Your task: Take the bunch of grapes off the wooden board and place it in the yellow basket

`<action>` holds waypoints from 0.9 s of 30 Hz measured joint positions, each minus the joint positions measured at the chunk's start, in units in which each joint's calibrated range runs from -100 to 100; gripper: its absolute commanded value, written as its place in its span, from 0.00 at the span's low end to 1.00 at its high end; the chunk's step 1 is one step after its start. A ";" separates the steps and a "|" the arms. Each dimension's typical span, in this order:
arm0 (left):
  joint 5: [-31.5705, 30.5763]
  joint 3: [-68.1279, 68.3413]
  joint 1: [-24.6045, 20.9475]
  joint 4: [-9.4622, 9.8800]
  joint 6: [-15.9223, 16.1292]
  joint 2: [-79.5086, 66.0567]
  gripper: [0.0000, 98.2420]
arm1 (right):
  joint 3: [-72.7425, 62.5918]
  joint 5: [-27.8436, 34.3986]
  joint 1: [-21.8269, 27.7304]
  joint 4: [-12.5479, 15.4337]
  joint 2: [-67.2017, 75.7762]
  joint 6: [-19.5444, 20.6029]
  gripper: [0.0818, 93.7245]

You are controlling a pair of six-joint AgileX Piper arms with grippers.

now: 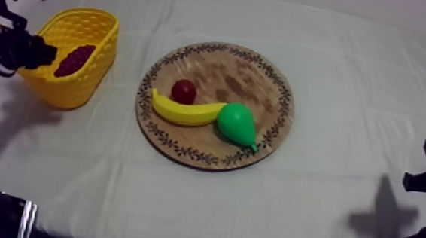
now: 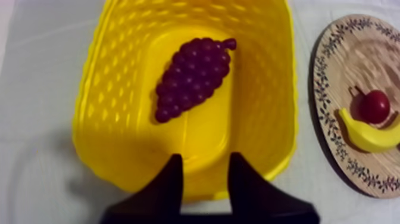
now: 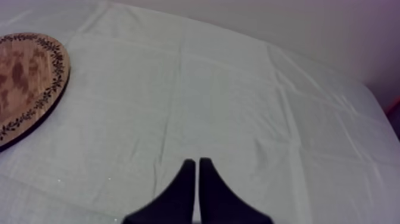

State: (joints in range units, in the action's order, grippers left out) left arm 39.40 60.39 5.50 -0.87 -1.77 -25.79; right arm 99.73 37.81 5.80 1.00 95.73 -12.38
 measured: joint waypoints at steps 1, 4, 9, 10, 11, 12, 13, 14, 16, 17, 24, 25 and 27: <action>-0.27 1.26 0.13 -0.21 0.17 -1.33 0.12 | 0.00 0.00 0.00 0.00 0.00 0.00 0.00; -0.91 5.01 0.44 -1.11 0.80 -5.05 0.05 | 0.00 0.00 0.00 0.00 0.00 0.00 0.00; -1.16 9.63 0.92 -1.53 0.86 -11.45 0.01 | 0.00 0.00 0.00 0.00 0.00 -0.03 0.00; -1.32 10.40 0.97 -1.54 1.00 -12.79 0.01 | 0.00 0.00 0.00 0.00 0.00 -0.03 0.00; -1.32 11.11 0.97 -1.54 1.07 -13.86 0.00 | 0.00 0.00 0.00 0.00 0.00 -0.03 0.00; -1.32 11.83 0.88 -1.59 1.18 -15.15 0.00 | 0.00 0.00 0.00 0.00 0.00 -0.03 0.00; -1.40 12.60 0.77 -1.59 1.31 -16.46 0.00 | 0.00 0.00 0.00 0.00 0.00 -0.03 0.00; -1.39 13.21 0.68 -1.59 1.34 -17.52 0.00 | 0.00 0.00 0.00 0.00 0.00 -0.03 0.00; -1.58 14.96 0.42 -1.59 1.19 -20.46 0.00 | 0.00 0.00 0.00 0.00 0.00 -0.03 0.00; -1.59 15.96 0.34 -1.48 0.91 -22.08 0.00 | 0.00 0.00 0.00 0.00 0.00 -0.03 0.00; -1.01 21.40 -0.01 -1.15 -1.16 -33.58 0.00 | 0.00 -0.01 0.00 0.00 0.00 -0.03 0.00; -1.01 22.12 -0.11 -0.87 -1.48 -35.22 0.00 | 0.00 -0.01 0.00 0.00 0.00 -0.03 0.00; -0.60 23.40 -0.15 -0.57 -1.96 -37.88 0.00 | 0.00 -0.01 0.00 0.00 0.00 -0.03 0.00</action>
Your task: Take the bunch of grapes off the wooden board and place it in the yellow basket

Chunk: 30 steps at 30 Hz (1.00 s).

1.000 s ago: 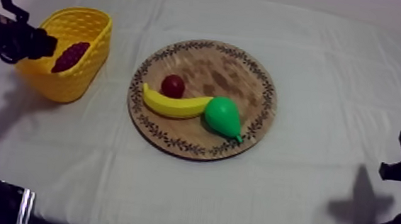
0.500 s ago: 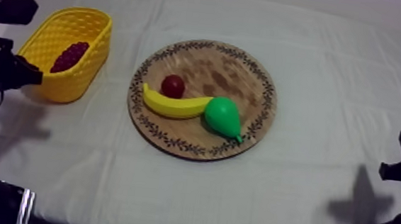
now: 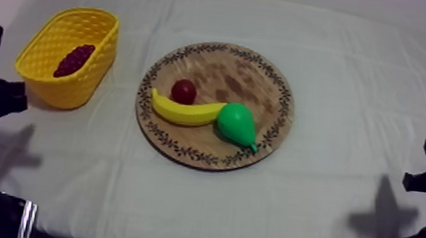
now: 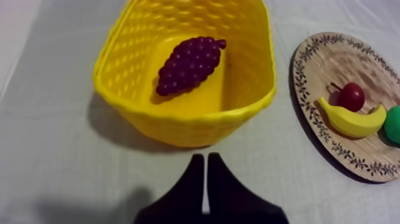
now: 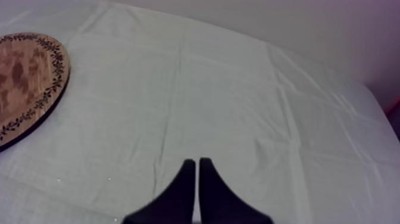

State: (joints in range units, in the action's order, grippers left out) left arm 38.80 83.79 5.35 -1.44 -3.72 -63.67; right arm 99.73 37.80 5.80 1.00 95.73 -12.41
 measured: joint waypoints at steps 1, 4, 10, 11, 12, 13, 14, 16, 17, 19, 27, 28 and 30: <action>-0.01 0.75 0.00 0.27 -0.28 -1.35 0.00 | 0.00 0.00 0.00 0.00 0.00 0.00 0.00; 0.35 2.84 0.21 1.44 -1.15 -5.07 0.00 | 0.00 0.00 0.00 0.00 0.00 -0.02 0.00; 3.43 5.67 -0.52 1.83 -1.80 -11.99 0.00 | 0.00 0.00 0.00 0.00 0.00 -0.02 0.00; 4.06 5.90 -0.87 1.82 -1.72 -13.26 0.00 | 0.00 0.00 0.00 0.00 0.00 -0.02 0.00; 4.99 6.11 -1.22 1.85 -1.64 -14.56 0.00 | 0.00 0.00 0.00 0.00 0.00 -0.02 0.00; 5.53 6.32 -1.45 1.85 -1.56 -15.83 0.00 | 0.00 0.00 0.00 0.00 0.00 -0.02 0.00; 6.16 6.49 -1.75 1.85 -1.39 -17.19 0.00 | 0.00 0.00 0.00 0.00 0.00 -0.02 0.00; 7.14 6.79 -2.13 1.85 -1.12 -19.72 0.00 | 0.00 0.00 0.00 0.00 0.00 -0.02 0.00; 7.36 6.87 -2.24 1.89 -1.10 -21.12 0.00 | 0.00 0.00 0.00 0.00 0.00 -0.02 0.00; 7.74 7.34 -2.38 2.03 -1.18 -23.41 0.00 | 0.00 0.00 0.00 0.00 0.00 -0.02 0.00; 7.96 8.35 -2.84 2.59 -1.18 -29.72 0.00 | 0.00 0.00 0.00 0.00 0.00 0.01 0.00; 8.09 8.39 -2.90 2.59 -1.15 -30.23 0.00 | 0.00 0.00 0.00 0.00 0.00 0.01 0.00; 8.21 8.46 -3.10 2.59 -1.00 -31.53 0.00 | 0.00 0.00 0.00 0.00 0.00 0.01 0.00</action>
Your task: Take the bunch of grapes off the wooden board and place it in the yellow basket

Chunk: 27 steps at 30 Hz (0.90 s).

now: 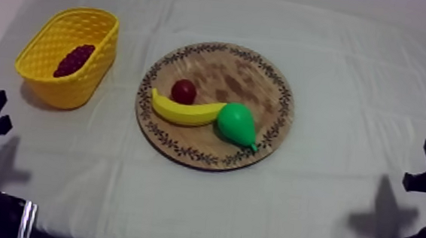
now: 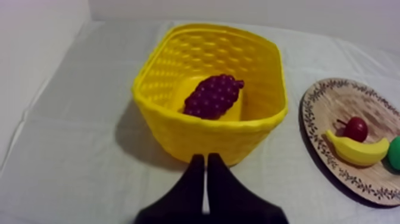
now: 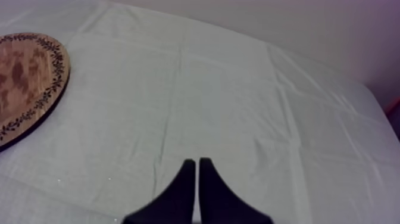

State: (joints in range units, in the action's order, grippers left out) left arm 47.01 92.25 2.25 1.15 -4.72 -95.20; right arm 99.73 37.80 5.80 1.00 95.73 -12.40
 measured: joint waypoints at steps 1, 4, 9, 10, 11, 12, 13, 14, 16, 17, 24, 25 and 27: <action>0.09 0.08 -0.21 0.05 0.00 -0.71 0.00 | 0.00 0.00 0.00 0.00 0.00 0.00 0.00; 0.44 0.27 -0.79 0.29 0.04 -3.00 0.00 | 0.00 0.00 0.00 0.00 0.00 0.00 0.00; 0.51 0.42 -2.05 0.41 0.33 -4.40 0.00 | 0.00 0.00 0.00 0.00 0.00 0.00 0.00; 0.64 0.50 -2.16 0.49 0.21 -4.45 0.00 | 0.00 0.00 0.00 0.00 0.00 0.00 0.00; 0.56 0.50 -2.19 0.66 0.09 -4.45 0.00 | 0.00 0.00 0.00 0.00 0.00 0.00 0.00; 0.56 0.58 -2.06 1.04 -0.15 -4.52 0.00 | 0.00 0.00 0.00 0.00 0.00 0.00 0.00; 0.56 0.57 -2.03 1.07 -0.22 -4.57 0.00 | 0.00 0.00 0.00 0.00 0.00 0.00 0.00; 0.56 0.57 -2.15 1.07 -0.18 -4.57 0.00 | 0.00 0.00 0.00 0.00 0.00 0.00 0.00; 0.56 0.66 -2.66 0.98 0.28 -4.57 0.00 | 0.00 0.00 0.00 0.00 0.00 0.00 0.00; 0.56 0.66 -2.86 0.90 0.48 -4.57 0.00 | 0.00 0.00 0.00 0.00 0.00 0.00 0.00; -1.10 2.93 -4.03 0.73 1.46 -4.57 0.00 | 0.00 0.00 0.00 0.00 0.00 0.00 0.00; -1.65 3.29 -4.03 0.73 1.63 -4.57 0.01 | 0.00 0.00 0.00 0.00 0.00 0.16 0.00; -2.65 3.81 -4.03 0.73 1.65 -4.57 0.01 | 0.00 0.00 0.00 0.00 0.00 0.06 0.00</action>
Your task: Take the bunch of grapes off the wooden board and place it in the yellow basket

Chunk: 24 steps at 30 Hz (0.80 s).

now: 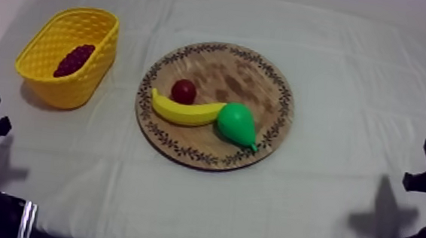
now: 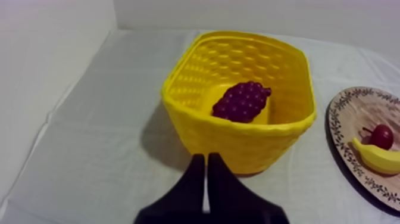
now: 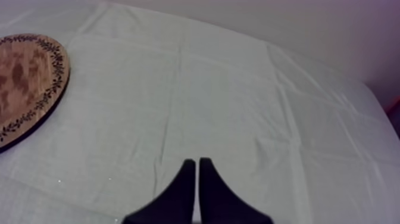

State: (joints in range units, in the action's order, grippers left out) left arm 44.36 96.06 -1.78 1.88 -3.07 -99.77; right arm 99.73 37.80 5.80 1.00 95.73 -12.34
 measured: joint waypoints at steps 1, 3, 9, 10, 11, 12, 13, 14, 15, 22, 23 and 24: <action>-0.94 0.53 0.00 0.00 -0.28 0.00 0.01 | 0.00 0.00 0.00 0.00 0.00 -0.05 0.00; -4.00 1.93 0.00 0.05 -1.21 0.00 0.00 | 0.00 0.00 0.00 0.00 0.00 -0.05 0.00; -12.65 3.64 0.00 0.12 -4.65 0.00 0.00 | 0.00 0.00 0.00 0.00 0.00 -0.05 0.00; -12.99 3.65 0.04 0.06 -4.88 0.00 0.00 | 0.00 0.00 0.00 0.00 0.00 -0.05 0.00; -12.91 3.72 0.13 0.05 -4.88 0.00 0.00 | 0.00 0.00 0.00 0.00 0.00 -0.05 0.00; -12.91 3.80 0.19 0.00 -4.72 0.00 0.00 | 0.00 0.00 0.00 0.00 0.00 -0.05 0.00; -12.91 3.80 0.23 -0.02 -4.37 0.00 0.00 | 0.00 0.00 0.00 0.00 0.00 -0.05 0.00; -12.91 3.80 0.33 -0.02 -3.80 0.00 0.00 | 0.00 0.00 0.00 0.00 0.00 -0.05 0.00; -12.91 3.80 0.36 -0.02 -3.05 0.00 0.00 | 0.00 0.00 0.00 0.00 0.00 -0.05 0.00; -12.91 3.80 0.40 -0.08 -1.69 0.00 0.00 | 0.00 0.00 0.00 0.00 0.00 -0.05 0.00; -12.86 3.80 0.40 -0.08 -1.63 0.00 0.00 | 0.00 0.00 0.00 0.00 0.00 -0.05 0.00; -12.86 3.80 0.40 -0.08 -1.44 0.00 0.00 | 0.00 0.00 0.00 0.00 0.00 -0.05 0.00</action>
